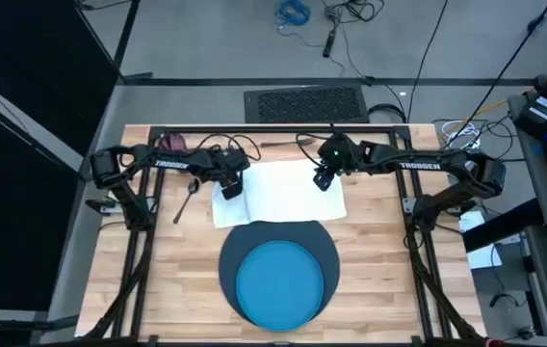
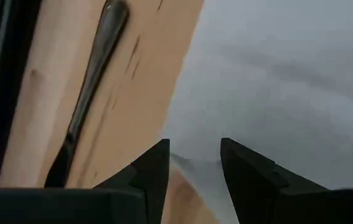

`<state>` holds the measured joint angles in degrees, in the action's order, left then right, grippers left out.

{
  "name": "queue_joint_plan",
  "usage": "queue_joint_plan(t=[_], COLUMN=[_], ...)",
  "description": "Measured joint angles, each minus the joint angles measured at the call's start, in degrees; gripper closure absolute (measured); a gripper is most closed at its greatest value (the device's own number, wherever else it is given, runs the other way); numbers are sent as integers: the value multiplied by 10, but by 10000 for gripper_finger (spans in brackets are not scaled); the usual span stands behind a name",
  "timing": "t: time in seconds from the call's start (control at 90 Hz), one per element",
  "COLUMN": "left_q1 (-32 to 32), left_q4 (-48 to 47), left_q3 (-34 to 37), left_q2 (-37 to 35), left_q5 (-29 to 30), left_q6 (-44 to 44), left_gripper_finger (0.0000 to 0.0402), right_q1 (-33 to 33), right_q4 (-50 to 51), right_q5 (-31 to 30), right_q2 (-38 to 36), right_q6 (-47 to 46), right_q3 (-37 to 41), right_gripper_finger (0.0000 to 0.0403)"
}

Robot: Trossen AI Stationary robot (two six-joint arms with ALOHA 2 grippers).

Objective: Set table place
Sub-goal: Fold the white table napkin

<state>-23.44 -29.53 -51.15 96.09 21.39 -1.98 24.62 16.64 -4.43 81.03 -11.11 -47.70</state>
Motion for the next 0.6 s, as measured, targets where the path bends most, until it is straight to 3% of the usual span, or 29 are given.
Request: queue_joint_plan(t=[0.6], left_q1=[8], left_q4=[-41], left_q3=[0], left_q2=[0], left_q5=[218], left_q6=[5], left_gripper_finger=[272], right_q1=[0], right_q4=[0], right_q5=[0], right_q2=[0], right_q6=[0], right_q3=[0], right_gripper_finger=[243])
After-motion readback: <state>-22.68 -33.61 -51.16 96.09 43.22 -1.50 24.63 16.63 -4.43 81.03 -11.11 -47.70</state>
